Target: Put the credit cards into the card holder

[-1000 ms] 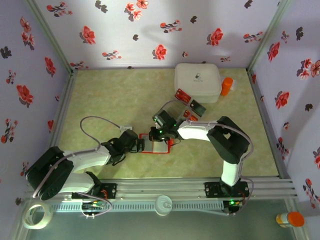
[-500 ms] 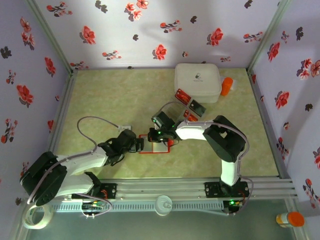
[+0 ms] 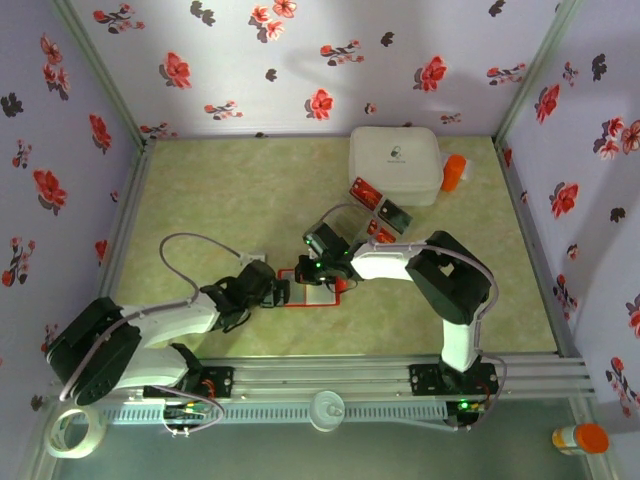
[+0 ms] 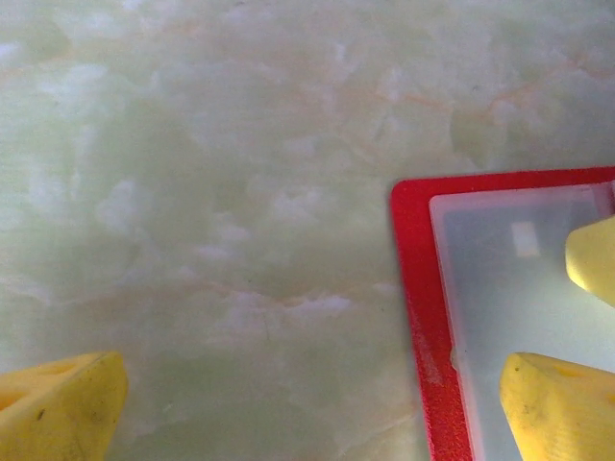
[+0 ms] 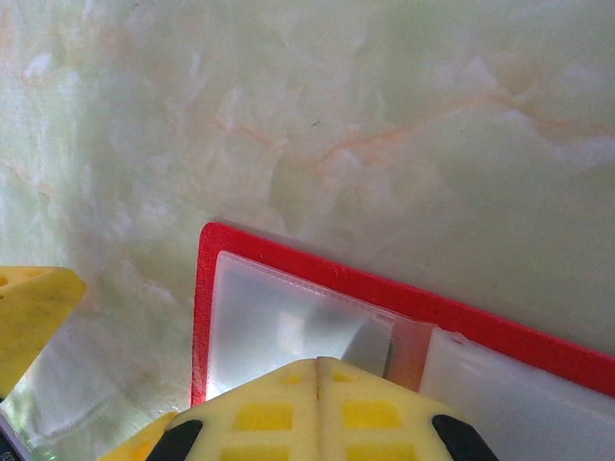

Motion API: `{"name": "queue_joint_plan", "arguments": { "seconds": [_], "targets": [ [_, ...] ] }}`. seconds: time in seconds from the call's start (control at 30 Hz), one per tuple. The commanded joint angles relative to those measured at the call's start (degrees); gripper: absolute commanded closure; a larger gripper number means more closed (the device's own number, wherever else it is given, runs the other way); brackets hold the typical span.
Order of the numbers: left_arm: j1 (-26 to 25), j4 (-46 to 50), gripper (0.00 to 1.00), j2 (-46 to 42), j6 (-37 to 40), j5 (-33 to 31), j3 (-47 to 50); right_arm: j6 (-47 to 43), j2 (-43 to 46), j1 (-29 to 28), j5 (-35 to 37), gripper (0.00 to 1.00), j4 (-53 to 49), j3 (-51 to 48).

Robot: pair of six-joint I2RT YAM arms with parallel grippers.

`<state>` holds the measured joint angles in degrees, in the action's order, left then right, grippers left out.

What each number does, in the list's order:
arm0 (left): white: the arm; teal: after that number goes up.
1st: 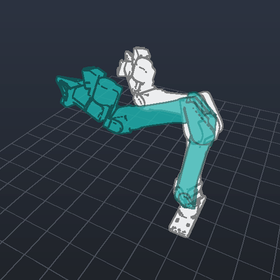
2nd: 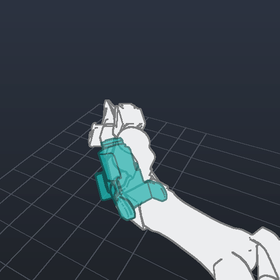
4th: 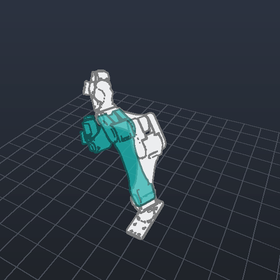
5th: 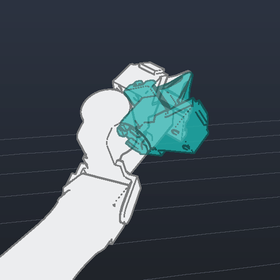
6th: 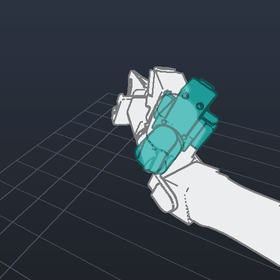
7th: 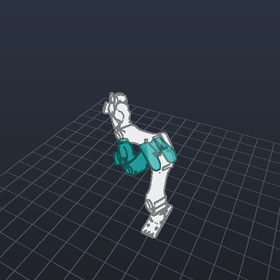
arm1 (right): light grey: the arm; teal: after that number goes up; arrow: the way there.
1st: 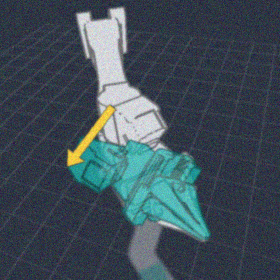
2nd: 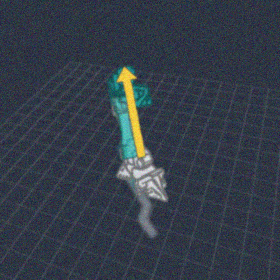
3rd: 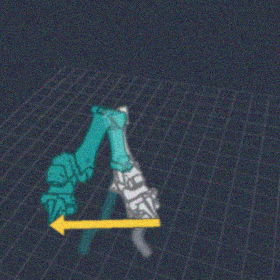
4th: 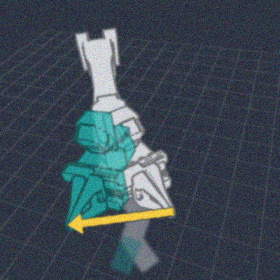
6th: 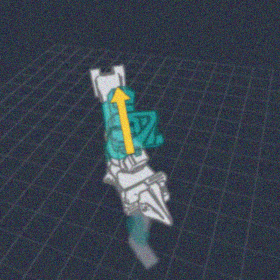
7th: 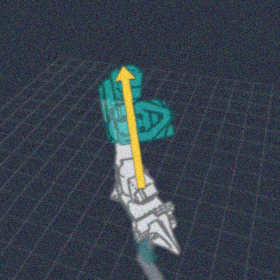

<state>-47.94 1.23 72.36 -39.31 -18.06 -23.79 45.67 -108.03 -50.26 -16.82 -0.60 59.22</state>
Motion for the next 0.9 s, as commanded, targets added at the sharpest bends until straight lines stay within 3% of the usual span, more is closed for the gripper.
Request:
{"name": "queue_joint_plan", "arguments": {
  "seconds": [0.0,0.3,0.47,0.6,0.87],
  "targets": [
    [-0.5,-1.3,0.0,1.6,-0.6,0.1,0.9,0.9,-0.6,-0.4,-0.7,1.0,0.9,-0.1],
    [-0.5,-1.9,0.0,3.1,-1.8,-0.4,2.1,-5.7,5.5,3.4,1.2,0.98,-10.7,6.8],
    [-0.5,-1.8,0.0,3.8,-1.7,-0.6,2.2,-14.5,7.6,8.7,7.1,0.77,-24.6,14.0],
    [-0.5,-1.8,0.0,4.2,-1.7,-0.6,2.1,-22.3,5.6,11.3,14.0,0.66,-35.1,21.2],
    [-0.5,-1.4,0.0,4.7,-1.5,-0.7,1.7,-34.2,-5.1,11.5,24.3,0.67,-49.9,36.2]
  ]
}}
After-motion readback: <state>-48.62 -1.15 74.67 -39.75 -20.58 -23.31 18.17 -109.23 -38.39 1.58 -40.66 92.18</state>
